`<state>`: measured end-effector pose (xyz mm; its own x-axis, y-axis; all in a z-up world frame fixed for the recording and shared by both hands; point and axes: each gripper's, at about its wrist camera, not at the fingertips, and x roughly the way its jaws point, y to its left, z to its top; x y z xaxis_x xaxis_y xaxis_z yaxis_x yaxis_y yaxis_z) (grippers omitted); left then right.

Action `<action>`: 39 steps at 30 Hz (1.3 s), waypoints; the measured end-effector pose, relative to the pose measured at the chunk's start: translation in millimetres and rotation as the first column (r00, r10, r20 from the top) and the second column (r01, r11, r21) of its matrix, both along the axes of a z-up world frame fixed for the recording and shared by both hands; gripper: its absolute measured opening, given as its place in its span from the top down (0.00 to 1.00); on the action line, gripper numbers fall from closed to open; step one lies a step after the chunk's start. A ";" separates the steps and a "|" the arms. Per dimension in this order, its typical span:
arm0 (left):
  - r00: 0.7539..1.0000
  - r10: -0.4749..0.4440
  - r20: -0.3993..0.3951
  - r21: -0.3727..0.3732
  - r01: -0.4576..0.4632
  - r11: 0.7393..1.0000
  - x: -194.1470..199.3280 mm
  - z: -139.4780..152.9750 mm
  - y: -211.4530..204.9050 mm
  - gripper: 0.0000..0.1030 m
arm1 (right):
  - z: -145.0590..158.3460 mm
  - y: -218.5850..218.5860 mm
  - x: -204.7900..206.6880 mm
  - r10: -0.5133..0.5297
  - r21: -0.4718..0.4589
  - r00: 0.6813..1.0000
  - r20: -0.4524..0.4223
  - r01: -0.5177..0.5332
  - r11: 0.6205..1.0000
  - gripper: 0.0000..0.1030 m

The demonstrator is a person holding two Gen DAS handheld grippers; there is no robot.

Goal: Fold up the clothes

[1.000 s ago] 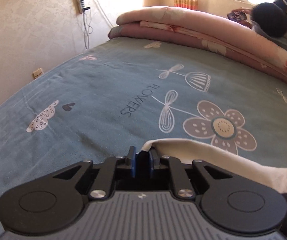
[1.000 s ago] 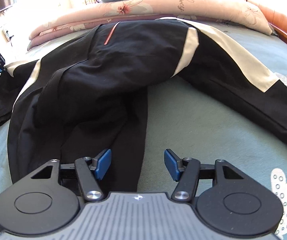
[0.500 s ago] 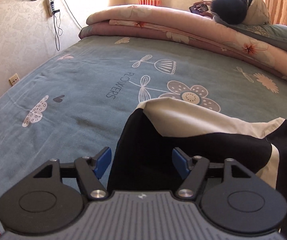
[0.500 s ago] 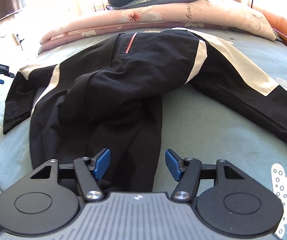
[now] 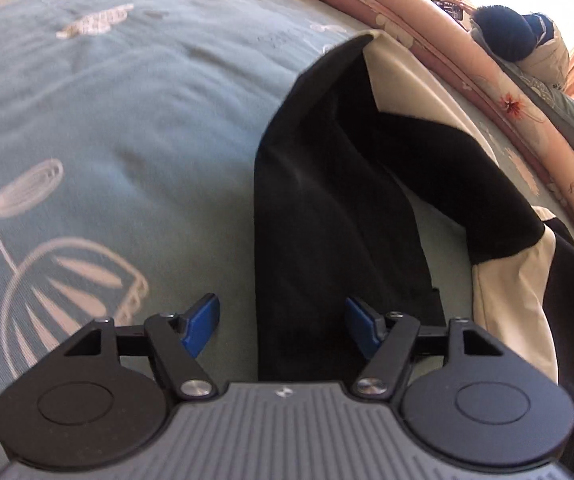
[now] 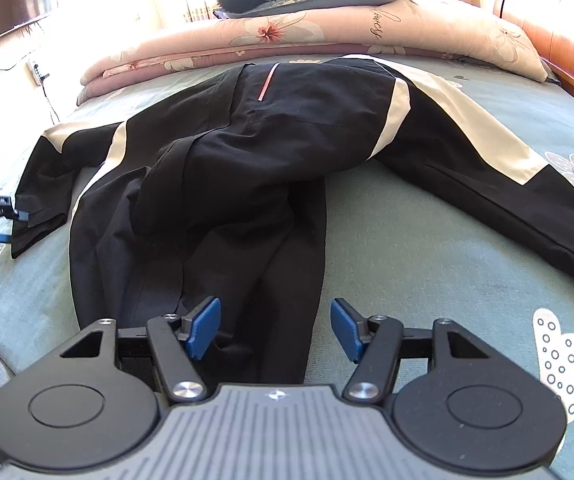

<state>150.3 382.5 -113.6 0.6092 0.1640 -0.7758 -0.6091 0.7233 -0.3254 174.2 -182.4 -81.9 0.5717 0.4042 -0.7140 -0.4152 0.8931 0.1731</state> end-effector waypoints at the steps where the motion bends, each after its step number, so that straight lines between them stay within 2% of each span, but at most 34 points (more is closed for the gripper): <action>1: 1.000 -0.013 -0.005 0.011 0.013 1.000 0.1 0.9 -4.6 0.67 | -0.5 1.8 0.8 0.001 -0.006 1.000 0.000 -0.001 1.000 0.36; 4: 0.998 -0.048 -0.030 0.047 0.050 0.998 2.6 8.9 -14.3 0.93 | -2.4 8.2 4.0 0.001 -0.023 1.000 0.000 -0.001 1.000 0.36; 6: 0.999 -0.047 -0.019 0.089 0.048 0.995 2.6 21.5 -13.2 0.96 | -3.9 13.4 5.6 0.003 -0.028 1.000 0.000 -0.003 1.000 0.36; 11: 0.999 0.023 0.049 0.210 -0.032 0.977 -0.5 67.4 16.1 0.99 | -5.0 24.1 8.3 0.009 -0.052 1.000 0.002 -0.009 0.999 0.36; 15: 0.988 0.112 0.104 0.247 -0.135 0.960 -2.7 100.3 54.1 0.99 | -5.7 32.6 10.5 0.014 -0.072 1.000 0.005 -0.014 0.997 0.36; 18: 0.972 0.186 0.145 0.251 -0.218 0.943 -4.0 120.5 84.0 0.99 | -7.2 37.0 15.1 0.010 -0.082 1.000 0.001 -0.009 0.997 0.36; 22: 0.944 0.288 0.160 0.236 -0.320 0.918 2.2 132.6 121.9 0.98 | -11.1 43.9 22.3 0.006 -0.098 1.000 -0.005 -0.006 0.995 0.36; 26: 0.913 0.388 0.123 0.272 -0.407 0.872 21.1 128.3 150.8 0.98 | -14.9 50.8 29.4 0.002 -0.113 1.000 -0.011 -0.003 0.994 0.36; 29: 0.894 0.443 0.067 0.298 -0.442 0.846 37.7 115.5 169.9 0.93 | -18.1 54.4 32.9 0.002 -0.125 1.000 -0.019 -0.004 0.992 0.36; 30: 0.894 0.445 0.047 0.312 -0.437 0.844 42.7 111.0 171.6 0.91 | -19.3 55.1 33.6 0.002 -0.129 1.000 -0.022 -0.005 0.992 0.36; 33: 0.906 0.423 -0.004 0.376 -0.391 0.841 55.7 99.0 166.6 0.79 | -21.1 55.5 36.8 -0.002 -0.130 1.000 -0.026 -0.001 0.991 0.34; 36: 0.922 0.386 -0.015 0.417 -0.345 0.841 61.9 93.1 159.1 0.61 | -22.3 55.9 39.8 -0.005 -0.131 1.000 -0.029 0.001 0.991 0.33; 39: 0.932 0.361 -0.029 0.402 -0.319 0.858 63.3 92.3 154.8 0.61 | -22.6 57.5 39.6 -0.002 -0.131 1.000 -0.024 -0.002 0.991 0.33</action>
